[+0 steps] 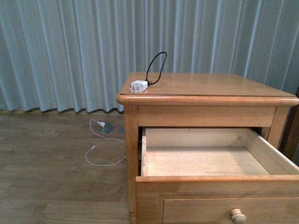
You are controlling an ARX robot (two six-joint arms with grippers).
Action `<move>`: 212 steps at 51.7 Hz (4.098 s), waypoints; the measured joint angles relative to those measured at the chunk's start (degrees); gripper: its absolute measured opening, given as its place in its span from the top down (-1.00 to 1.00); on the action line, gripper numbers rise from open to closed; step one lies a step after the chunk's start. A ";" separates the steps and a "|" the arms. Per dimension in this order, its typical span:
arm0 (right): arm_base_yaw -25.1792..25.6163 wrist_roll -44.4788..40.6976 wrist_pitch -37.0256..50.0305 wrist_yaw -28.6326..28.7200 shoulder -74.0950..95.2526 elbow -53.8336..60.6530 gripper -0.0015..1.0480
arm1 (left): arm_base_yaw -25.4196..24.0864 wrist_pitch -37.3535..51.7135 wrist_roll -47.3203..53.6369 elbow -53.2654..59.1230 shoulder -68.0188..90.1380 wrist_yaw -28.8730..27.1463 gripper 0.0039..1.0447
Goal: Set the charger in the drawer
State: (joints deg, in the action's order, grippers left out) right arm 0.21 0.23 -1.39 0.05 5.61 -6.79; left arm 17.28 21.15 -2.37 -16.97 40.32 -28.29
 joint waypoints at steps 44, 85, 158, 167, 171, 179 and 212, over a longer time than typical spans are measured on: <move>0.00 0.00 0.00 0.00 0.00 0.00 -0.85 | 1.14 -15.69 -6.69 -83.91 79.38 7.93 -0.89; 0.00 0.02 0.00 0.00 0.00 0.00 -0.85 | 5.16 -29.79 -5.60 -111.71 100.74 1.36 -0.52; 0.00 0.00 0.00 0.00 0.00 0.00 -0.85 | 18.53 -22.93 -2.21 -84.91 84.85 22.88 0.24; 0.00 0.00 0.00 0.00 0.00 0.00 -0.85 | 16.57 -25.11 -3.43 -87.69 92.78 22.60 0.24; 0.00 0.00 0.00 0.00 0.00 0.00 -0.85 | 16.17 -25.75 -3.85 -88.91 95.34 22.34 0.24; 0.00 0.02 0.00 0.00 0.00 0.00 -0.85 | 16.17 -26.10 -4.00 -89.48 96.67 21.81 0.00; 0.00 0.02 0.00 0.00 0.00 0.00 -0.85 | 11.04 -8.31 2.36 -51.04 53.55 14.86 -0.89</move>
State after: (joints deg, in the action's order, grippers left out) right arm 0.21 0.25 -1.39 0.05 5.61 -6.79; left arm 28.32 12.84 -0.01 -68.01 93.86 -13.43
